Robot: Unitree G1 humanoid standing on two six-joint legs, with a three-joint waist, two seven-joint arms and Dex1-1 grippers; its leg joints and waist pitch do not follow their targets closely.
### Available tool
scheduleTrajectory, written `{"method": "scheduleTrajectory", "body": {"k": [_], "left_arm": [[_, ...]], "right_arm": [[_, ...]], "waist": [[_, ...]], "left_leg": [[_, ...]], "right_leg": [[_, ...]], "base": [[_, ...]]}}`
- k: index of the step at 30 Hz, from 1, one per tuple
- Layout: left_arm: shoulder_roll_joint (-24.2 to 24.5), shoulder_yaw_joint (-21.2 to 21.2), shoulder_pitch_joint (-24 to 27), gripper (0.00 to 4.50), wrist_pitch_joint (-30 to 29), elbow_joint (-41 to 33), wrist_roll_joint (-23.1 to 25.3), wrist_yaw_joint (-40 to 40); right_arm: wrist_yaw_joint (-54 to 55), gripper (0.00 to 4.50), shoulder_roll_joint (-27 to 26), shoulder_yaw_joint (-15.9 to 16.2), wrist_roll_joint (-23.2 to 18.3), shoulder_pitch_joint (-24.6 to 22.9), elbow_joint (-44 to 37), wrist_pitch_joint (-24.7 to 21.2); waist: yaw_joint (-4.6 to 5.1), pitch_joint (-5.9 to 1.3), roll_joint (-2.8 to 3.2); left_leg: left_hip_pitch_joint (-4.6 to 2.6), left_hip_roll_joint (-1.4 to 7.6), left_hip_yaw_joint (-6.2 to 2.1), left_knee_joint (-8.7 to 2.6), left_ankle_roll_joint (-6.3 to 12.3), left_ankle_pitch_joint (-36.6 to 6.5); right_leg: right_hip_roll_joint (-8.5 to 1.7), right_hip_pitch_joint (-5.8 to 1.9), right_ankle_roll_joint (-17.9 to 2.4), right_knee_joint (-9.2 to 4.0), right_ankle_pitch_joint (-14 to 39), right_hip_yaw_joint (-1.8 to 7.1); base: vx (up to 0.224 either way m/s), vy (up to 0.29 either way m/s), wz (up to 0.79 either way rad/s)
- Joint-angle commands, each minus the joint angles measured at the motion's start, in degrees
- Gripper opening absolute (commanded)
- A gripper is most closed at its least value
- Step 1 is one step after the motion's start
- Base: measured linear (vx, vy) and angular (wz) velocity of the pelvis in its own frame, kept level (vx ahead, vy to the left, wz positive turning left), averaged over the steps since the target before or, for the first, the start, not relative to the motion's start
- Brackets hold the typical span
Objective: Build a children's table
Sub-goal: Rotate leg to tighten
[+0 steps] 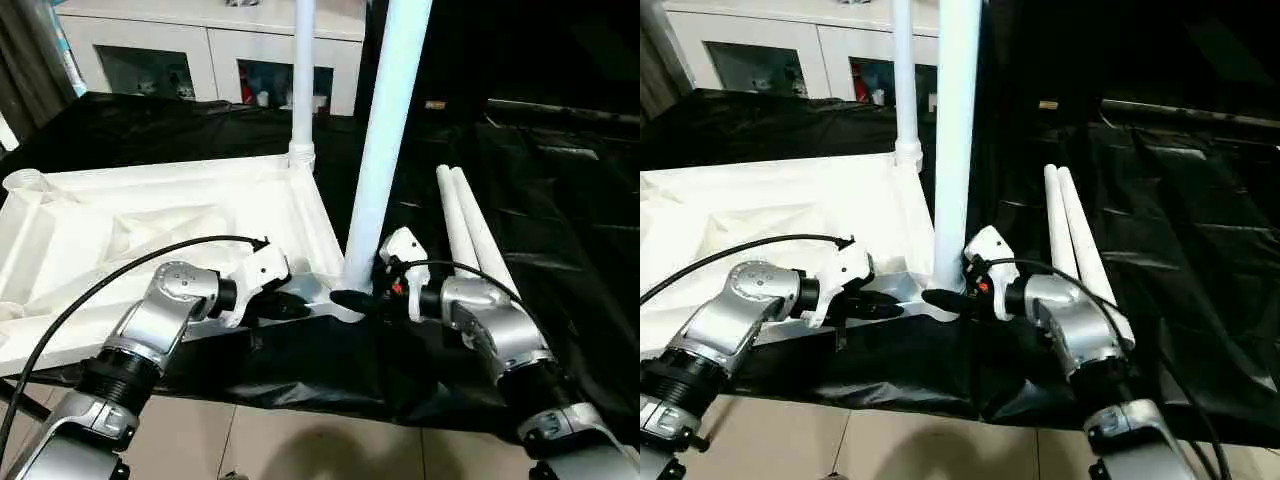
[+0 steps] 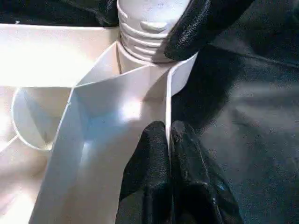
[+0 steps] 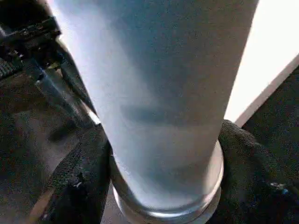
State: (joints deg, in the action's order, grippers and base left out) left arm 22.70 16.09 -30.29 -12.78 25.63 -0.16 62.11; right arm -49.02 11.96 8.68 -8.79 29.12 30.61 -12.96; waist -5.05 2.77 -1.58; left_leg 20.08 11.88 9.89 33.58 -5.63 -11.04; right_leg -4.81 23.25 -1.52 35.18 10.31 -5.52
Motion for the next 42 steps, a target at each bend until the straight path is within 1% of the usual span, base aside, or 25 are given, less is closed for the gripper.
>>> {"method": "scheduleTrajectory", "body": {"k": [1, 4, 5, 7, 8, 10, 11, 13, 14, 16, 17, 18, 23, 25, 26, 28, 30, 32, 33, 35, 36, 37, 39, 40, 42], "left_arm": [[-3.6, -1.3, -2.3, 0.0, -0.6, 3.2, 0.4, -6.8], [-7.2, -2.0, -6.0, 0.0, -1.4, 9.7, 3.1, -16.5], [-9.1, -2.3, -7.6, 0.0, -1.9, 12.2, 3.7, -20.0], [-10.9, -2.3, -8.9, 0.0, -1.9, 14.2, 3.9, -22.2], [-12.1, -2.2, -9.7, 0.0, -1.6, 15.5, 4.2, -23.8], [-13.7, -2.1, -10.8, 0.0, -0.9, 17.1, 4.5, -25.2], [-15.5, -2.0, -12.1, 0.0, 0.5, 19.2, 4.8, -26.5], [-16.7, -1.7, -13.2, 0.0, 1.9, 21.1, 5.2, -27.0], [-17.1, -1.7, -13.6, 0.0, 2.1, 21.7, 5.4, -27.2], [-17.1, -1.3, -13.7, 0.0, 2.7, 22.2, 5.5, -26.1], [-17.0, -1.3, -13.7, 0.0, 2.8, 22.2, 5.6, -26.0], [-16.8, -1.2, -13.5, 0.0, 3.0, 22.1, 5.5, -25.3], [-16.2, -1.2, -12.5, 0.0, 5.3, 22.7, 5.4, -23.3], [-16.3, -1.3, -12.5, 0.0, 6.3, 22.9, 5.3, -23.2], [-16.4, -1.4, -12.5, 0.0, 7.3, 23.0, 5.2, -23.2], [-16.7, -2.7, -13.0, 0.0, 10.3, 22.8, 4.3, -24.2], [-17.1, -3.6, -13.4, 0.0, 11.5, 22.7, 3.5, -24.9], [-17.2, -4.4, -13.6, 0.46, 12.2, 21.6, 2.5, -24.1], [-17.2, -5.0, -13.8, 0.46, 12.7, 20.6, 1.9, -23.9], [-17.2, -5.5, -13.8, 0.6, 11.6, 19.7, 1.2, -23.2], [-16.8, -5.8, -13.7, 0.74, 10.8, 18.7, 0.7, -22.5], [-16.2, -6.1, -13.6, 0.85, 10.1, 17.5, 0.6, -22.5], [-13.5, -7.2, -13.5, 0.87, 7.4, 14.2, 0.7, -22.4], [-12.1, -7.6, -13.5, 1.05, 6.0, 12.8, 0.9, -22.5], [-7.4, -8.5, -12.6, 1.19, 0.4, 9.0, 2.9, -22.7]], "right_arm": [[11.2, 2.76, -2.8, -3.3, 1.0, 0.1, 3.1, -1.0], [23.4, 2.75, -6.6, -6.7, 1.5, 0.7, 6.3, -1.6], [28.9, 2.75, -8.3, -8.1, 1.7, 1.2, 7.7, -1.6], [32.9, 2.75, -9.7, -9.1, 1.8, 1.6, 8.8, -1.6], [35.2, 2.75, -10.6, -9.6, 1.8, 1.9, 9.4, -1.4], [37.7, 2.75, -11.7, -10.0, 2.2, 2.4, 10.2, -0.9], [40.0, 2.75, -13.1, -10.3, 2.6, 3.2, 11.2, -0.1], [41.3, 2.75, -14.0, -10.3, 3.2, 3.9, 12.0, 0.9], [41.5, 2.75, -14.2, -10.0, 3.5, 4.2, 12.3, 1.3], [41.3, 2.75, -14.2, -9.9, 3.6, 4.2, 11.9, 2.0], [41.1, 2.75, -14.2, -10.0, 3.4, 4.2, 11.7, 2.1], [40.7, 3.31, -14.0, -10.1, 3.2, 4.0, 11.2, 2.7], [38.0, 3.76, -11.9, -9.5, 3.5, 2.7, 6.6, 4.7], [36.7, 3.88, -11.0, -9.2, 3.2, 1.5, 3.3, 4.0], [35.4, 3.88, -10.5, -9.2, 2.4, 0.5, 0.7, 3.1], [30.0, 3.88, -7.0, -7.9, 0.5, -4.2, -9.7, -0.2], [27.9, 3.88, -5.6, -7.6, -0.5, -6.1, -13.3, -1.8], [25.9, 3.88, -4.0, -7.0, -0.8, -7.8, -16.2, -2.6], [24.8, 3.88, -3.2, -6.7, -1.1, -8.8, -17.8, -3.3], [24.5, 3.88, -2.8, -6.3, -0.7, -9.0, -18.2, -3.4], [24.1, 3.7, -2.5, -5.9, -0.6, -9.3, -18.9, -3.6], [23.4, 3.53, -2.4, -5.6, -1.2, -9.6, -19.7, -4.0], [22.7, 3.53, -2.1, -4.6, -1.2, -10.3, -21.6, -6.0], [22.7, 3.39, -2.1, -4.3, -1.1, -10.5, -22.0, -7.2], [23.2, 3.23, -1.9, -2.6, 1.0, -10.4, -21.2, -8.7]], "waist": [[0.19, -3.38, 0.11], [0.18, -3.32, 0.02], [-0.02, -3.4, 0.45], [-0.06, -3.51, 0.14], [-0.02, -3.46, 0.19], [-0.15, -3.64, 0.11], [-0.09, -3.58, 0.75], [-0.11, -3.69, 0.39], [-0.2, -3.71, 0.61], [-0.17, -3.75, 0.5], [-0.17, -3.74, 0.72], [-0.15, -3.76, 0.63], [0.01, -3.58, 0.37], [-0.05, -3.6, 0.48], [0.02, -3.55, -0.11], [-0.54, -3.56, -0.16], [-0.6, -3.57, -0.48], [-0.71, -3.61, -0.4], [-0.67, -3.6, -0.06], [-0.77, -4.04, 0.04], [-0.64, -3.93, 0.33], [-0.35, -3.72, 0.04], [-0.21, -3.75, 0.5], [0.14, -3.72, 0.06], [0.34, -3.62, 0.26]], "left_leg": [[-0.02, 1.3, -0.1, -4.04, 0.99, -9.2], [-0.42, 1.19, 0.02, -4.08, -0.19, -9.9], [-0.8, 1.21, 0.05, -4.01, -0.65, -10.0], [-0.66, 1.15, 0.03, -4.03, -0.52, -10.0], [-0.33, 1.05, 0.02, -4.04, -0.27, -9.7], [-0.27, 1.01, -0.05, -4.02, -0.04, -9.3], [-0.12, 1.0, -0.1, -4.06, 0.12, -9.3], [-0.22, 0.95, -0.09, -4.05, 0.2, -9.4], [-0.11, 0.9, -0.09, -4.01, 0.53, -9.2], [0.04, 0.89, -0.11, -4.0, 1.01, -8.9], [0.03, 0.94, -0.1, -3.99, 1.19, -9.0], [0.07, 0.94, -0.1, -3.97, 1.3, -9.0], [0.22, 0.9, -0.14, -4.1, 1.75, -10.2], [0.25, 1.0, -0.18, -4.1, 1.97, -9.6], [0.28, 0.96, -0.09, -4.1, 2.22, -9.6], [0.19, 1.04, -0.12, -4.01, 3.24, -8.2], [0.48, 1.0, -0.12, -3.99, 4.09, -7.3], [0.39, 0.95, -0.04, -3.91, 4.24, -7.5], [0.5, 0.96, -0.14, -3.96, 4.08, -7.4], [0.35, 1.23, -0.14, -3.76, 3.87, -6.4], [0.42, 1.27, -0.14, -3.75, 3.87, -6.2], [0.55, 1.4, -0.19, -3.89, 3.78, -6.6], [0.5, 1.37, -0.23, -3.84, 3.79, -7.0], [0.63, 1.32, -0.24, -3.89, 3.79, -7.0], [0.52, 1.29, -0.28, -4.03, 3.12, -7.4]], "right_leg": [[-3.62, -3.26, -10.0, -4.35, 14.1, 3.28], [-3.65, -2.84, -8.2, -5.01, 18.2, 3.42], [-3.68, -2.56, -8.4, -4.97, 17.3, 3.59], [-3.59, -2.81, -8.8, -4.79, 15.6, 3.5], [-3.59, -2.92, -8.6, -4.74, 15.2, 3.47], [-3.67, -3.1, -8.1, -4.74, 15.1, 3.38], [-3.65, -3.08, -8.1, -4.77, 14.3, 3.4], [-3.61, -3.21, -8.0, -4.79, 13.6, 3.34], [-3.68, -3.26, -8.0, -4.73, 13.0, 3.36], [-3.66, -3.42, -8.1, -4.67, 12.7, 3.29], [-3.66, -3.37, -8.1, -4.74, 12.4, 3.29], [-3.68, -3.44, -8.2, -4.69, 12.2, 3.29], [-3.63, -3.5, -7.3, -5.18, 15.3, 3.11], [-3.68, -3.48, -7.3, -5.0, 14.8, 3.21], [-3.57, -3.47, -7.1, -5.14, 15.2, 3.19], [-3.61, -3.61, -6.1, -5.05, 14.5, 3.29], [-3.5, -3.79, -5.8, -4.81, 12.2, 3.32], [-3.67, -3.64, -5.6, -5.04, 14.0, 3.22], [-3.71, -3.62, -5.8, -5.03, 14.7, 3.18], [-3.82, -3.5, -8.2, -4.57, 11.1, 3.24], [-3.75, -3.41, -8.9, -4.44, 9.7, 3.23], [-3.57, -3.47, -9.6, -4.3, 8.2, 3.14], [-3.61, -3.56, -10.1, -4.12, 7.2, 3.15], [-3.49, -3.71, -9.9, -4.08, 6.8, 3.16], [-3.49, -3.67, -9.5, -4.01, 8.3, 3.13]], "base": [[0.0, 0.0, 0.0], [0.0, 0.0, 0.0], [0.0, 0.0, 0.0], [0.0, 0.0, 0.0], [0.0, 0.0, 0.0], [0.0, 0.0, 0.0], [0.0, 0.0, 0.0], [0.0, 0.0, 0.0], [0.0, 0.0, 0.0], [0.0, 0.0, 0.0], [0.0, 0.0, 0.0], [0.0, 0.0, 0.0], [0.0, 0.0, 0.0], [0.0, 0.0, 0.0], [0.0, 0.0, 0.0], [0.0, 0.0, 0.0], [0.0, 0.0, 0.0], [0.0, 0.0, 0.0], [0.0, 0.0, 0.0], [0.0, 0.0, 0.0], [0.0, 0.0, 0.0], [0.0, 0.0, 0.0], [0.0, 0.0, 0.0], [0.0, 0.0, 0.0], [0.0, 0.0, 0.0]]}}
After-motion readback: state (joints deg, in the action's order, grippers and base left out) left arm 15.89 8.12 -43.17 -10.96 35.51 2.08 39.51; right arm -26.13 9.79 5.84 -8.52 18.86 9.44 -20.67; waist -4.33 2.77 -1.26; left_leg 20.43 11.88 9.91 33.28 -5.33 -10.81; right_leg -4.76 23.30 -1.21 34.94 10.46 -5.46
